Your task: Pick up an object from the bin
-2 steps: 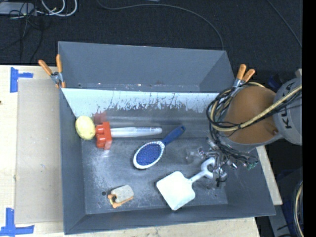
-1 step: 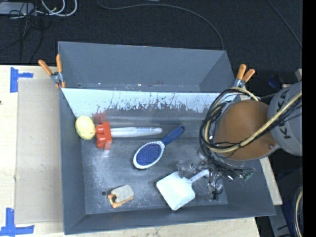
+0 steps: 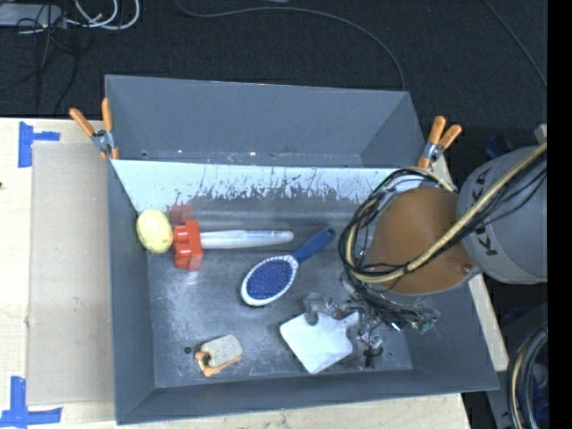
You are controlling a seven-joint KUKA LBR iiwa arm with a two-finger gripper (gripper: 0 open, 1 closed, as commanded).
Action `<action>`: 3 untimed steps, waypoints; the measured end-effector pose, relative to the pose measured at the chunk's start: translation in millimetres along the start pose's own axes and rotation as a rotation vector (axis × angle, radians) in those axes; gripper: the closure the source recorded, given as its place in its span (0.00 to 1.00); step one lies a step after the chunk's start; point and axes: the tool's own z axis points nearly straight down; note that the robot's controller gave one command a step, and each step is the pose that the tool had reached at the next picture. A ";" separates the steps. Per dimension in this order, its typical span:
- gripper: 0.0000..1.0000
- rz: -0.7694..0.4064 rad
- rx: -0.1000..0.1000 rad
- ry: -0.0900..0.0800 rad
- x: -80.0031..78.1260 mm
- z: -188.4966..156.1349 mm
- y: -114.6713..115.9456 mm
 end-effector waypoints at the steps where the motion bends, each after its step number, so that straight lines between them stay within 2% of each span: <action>1: 0.00 0.018 0.003 -0.006 -8.4 0.0 -9.2; 2: 0.00 -0.038 0.003 -0.002 -37.4 7.5 -17.6; 3: 1.00 -0.625 0.004 -0.007 -79.2 1.8 19.4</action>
Offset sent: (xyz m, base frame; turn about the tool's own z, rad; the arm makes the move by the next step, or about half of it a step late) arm 0.0466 0.0179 -0.0128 -0.0532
